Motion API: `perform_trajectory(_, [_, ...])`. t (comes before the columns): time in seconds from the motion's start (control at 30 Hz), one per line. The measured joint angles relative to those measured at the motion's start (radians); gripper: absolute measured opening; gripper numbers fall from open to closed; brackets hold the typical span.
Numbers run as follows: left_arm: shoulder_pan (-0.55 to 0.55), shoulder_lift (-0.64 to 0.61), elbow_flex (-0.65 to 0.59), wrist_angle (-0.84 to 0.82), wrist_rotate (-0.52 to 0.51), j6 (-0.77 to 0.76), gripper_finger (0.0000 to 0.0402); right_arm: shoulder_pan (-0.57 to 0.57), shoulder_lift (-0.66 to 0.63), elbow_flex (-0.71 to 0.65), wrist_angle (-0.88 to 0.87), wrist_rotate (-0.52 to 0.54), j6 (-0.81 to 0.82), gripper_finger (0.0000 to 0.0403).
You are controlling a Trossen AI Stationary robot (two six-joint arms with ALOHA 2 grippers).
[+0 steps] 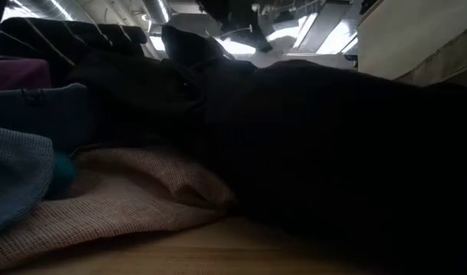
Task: Sort clothes
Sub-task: Put the white long sock into the top laundry organizer
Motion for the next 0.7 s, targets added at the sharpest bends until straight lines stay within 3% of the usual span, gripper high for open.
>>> perform_trajectory(0.13, [-0.012,-0.008,0.001,0.033,-0.001,0.03,0.0021,0.0,-0.002,-0.001,0.055,-0.105,0.0,0.0289])
perform_trajectory(0.5, [-0.007,-0.005,0.0,0.096,-0.002,0.043,0.0017,0.0,0.002,-0.001,0.351,-0.668,-0.01,0.0289])
perform_trajectory(0.7, [-0.007,-0.005,0.0,0.135,-0.002,0.042,0.0016,0.001,0.098,-0.001,0.409,-0.697,0.03,0.0289])
